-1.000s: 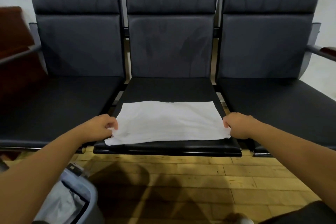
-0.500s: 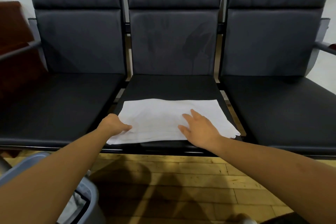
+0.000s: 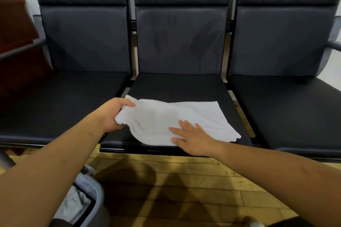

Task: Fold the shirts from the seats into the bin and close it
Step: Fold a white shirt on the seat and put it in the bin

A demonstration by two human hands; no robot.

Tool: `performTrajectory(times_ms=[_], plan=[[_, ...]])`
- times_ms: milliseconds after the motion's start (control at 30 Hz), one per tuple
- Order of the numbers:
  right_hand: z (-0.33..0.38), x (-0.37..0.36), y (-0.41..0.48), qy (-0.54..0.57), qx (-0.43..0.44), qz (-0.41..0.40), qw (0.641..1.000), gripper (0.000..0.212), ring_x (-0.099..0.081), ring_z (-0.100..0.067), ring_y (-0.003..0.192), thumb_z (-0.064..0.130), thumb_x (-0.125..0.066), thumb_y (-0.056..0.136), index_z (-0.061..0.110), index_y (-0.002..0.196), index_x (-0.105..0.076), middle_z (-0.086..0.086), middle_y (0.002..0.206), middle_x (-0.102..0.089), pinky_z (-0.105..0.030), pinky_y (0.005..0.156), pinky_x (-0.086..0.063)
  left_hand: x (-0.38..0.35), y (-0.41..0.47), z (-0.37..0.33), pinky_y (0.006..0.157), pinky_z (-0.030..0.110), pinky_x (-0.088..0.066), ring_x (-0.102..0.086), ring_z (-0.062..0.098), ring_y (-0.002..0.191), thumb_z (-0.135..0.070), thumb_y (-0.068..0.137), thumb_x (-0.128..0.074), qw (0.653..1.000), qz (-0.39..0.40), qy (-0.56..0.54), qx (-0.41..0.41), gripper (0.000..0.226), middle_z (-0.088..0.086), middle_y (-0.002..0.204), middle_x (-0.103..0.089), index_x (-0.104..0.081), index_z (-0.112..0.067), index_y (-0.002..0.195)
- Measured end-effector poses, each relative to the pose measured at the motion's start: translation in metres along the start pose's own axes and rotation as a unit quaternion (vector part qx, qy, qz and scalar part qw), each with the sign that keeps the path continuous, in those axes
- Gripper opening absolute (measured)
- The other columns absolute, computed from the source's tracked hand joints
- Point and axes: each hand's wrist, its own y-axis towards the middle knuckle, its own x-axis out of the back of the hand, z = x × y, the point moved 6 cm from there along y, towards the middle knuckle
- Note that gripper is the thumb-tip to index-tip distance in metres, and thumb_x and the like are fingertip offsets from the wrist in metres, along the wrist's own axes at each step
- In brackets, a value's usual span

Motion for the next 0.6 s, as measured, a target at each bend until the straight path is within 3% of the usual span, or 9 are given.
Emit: performTrajectory(times_ms=[67,133,200,267,367,433,500,600], plan=[[0.014,0.007,0.002,0.077,0.001,0.038,0.996,0.053,0.004,-0.018,0.154,0.051,-0.027,0.105,0.039,0.156,-0.021,0.001,0.168,-0.002,-0.041,0.124,0.003,-0.016,0.002,-0.008,0.06,0.032,-0.059,-0.073,0.028,0.082,-0.008,0.083,-0.065,1.0,0.02,0.003,-0.011,0.039,0.016,0.1,-0.072,-0.06,-0.002,0.122],[0.019,0.017,0.005,0.248,-0.017,0.047,0.968,0.051,-0.018,-0.017,0.151,0.048,-0.035,0.105,0.031,0.153,-0.035,0.005,0.163,-0.024,-0.032,0.121,-0.012,-0.04,0.004,-0.016,0.077,0.036,-0.055,-0.066,0.031,0.097,-0.008,0.082,-0.067,0.999,0.041,0.024,-0.027,0.044,0.019,0.111,-0.065,-0.058,-0.001,0.124],[0.014,0.028,0.005,0.464,-0.051,0.024,0.884,0.047,-0.042,-0.015,0.139,0.046,-0.041,0.104,0.022,0.144,-0.051,0.003,0.149,-0.049,-0.03,0.116,-0.026,-0.07,0.006,-0.021,0.08,0.035,-0.049,-0.061,0.03,0.098,-0.008,0.08,-0.068,0.996,0.068,0.046,-0.044,0.038,0.018,0.108,-0.06,-0.059,-0.003,0.117],[-0.004,0.036,0.006,0.622,-0.09,-0.005,0.778,0.05,-0.056,-0.022,0.126,0.048,-0.038,0.104,0.012,0.132,-0.059,-0.007,0.131,-0.064,-0.042,0.115,-0.035,-0.103,0.007,-0.025,0.068,0.031,-0.054,-0.066,0.025,0.089,-0.009,0.08,-0.069,0.992,0.08,0.083,-0.056,0.04,0.014,0.101,-0.063,-0.061,-0.005,0.119],[-0.041,0.046,0.001,0.744,-0.17,-0.069,0.642,0.063,-0.066,-0.037,0.111,0.056,-0.028,0.104,0.005,0.123,-0.059,-0.021,0.116,-0.07,-0.054,0.097,-0.051,-0.149,0.012,-0.02,0.07,0.036,-0.056,-0.067,0.026,0.091,-0.019,0.08,-0.074,0.981,0.116,0.146,-0.049,0.058,0.012,0.103,-0.065,-0.056,-0.011,0.134],[-0.066,0.05,-0.003,0.763,-0.218,-0.103,0.6,0.067,-0.069,-0.038,0.104,0.06,-0.027,0.102,0.006,0.117,-0.062,-0.02,0.111,-0.072,-0.052,0.088,-0.055,-0.171,0.01,-0.013,0.064,0.031,-0.053,-0.065,0.02,0.081,-0.035,0.091,-0.068,0.966,0.148,0.205,-0.049,0.048,0.009,0.101,-0.066,-0.057,-0.013,0.132],[-0.083,0.05,-0.009,0.731,-0.256,-0.117,0.621,0.056,-0.071,-0.035,0.1,0.058,-0.04,0.1,0.01,0.115,-0.065,-0.016,0.109,-0.074,-0.047,0.085,-0.057,-0.178,0.012,-0.006,0.063,0.027,-0.05,-0.062,0.017,0.075,-0.044,0.097,-0.059,0.952,0.145,0.263,-0.054,0.042,0.008,0.101,-0.068,-0.058,-0.015,0.128],[-0.097,0.049,-0.019,0.567,-0.303,-0.133,0.754,0.035,-0.07,-0.03,0.095,0.03,-0.07,0.092,0.009,0.118,-0.062,-0.013,0.108,-0.07,-0.043,0.079,-0.059,-0.162,0.02,0.0,0.066,0.027,-0.05,-0.061,0.018,0.076,-0.043,0.1,-0.055,0.952,0.087,0.286,-0.058,0.034,0.008,0.101,-0.068,-0.063,-0.014,0.117]])
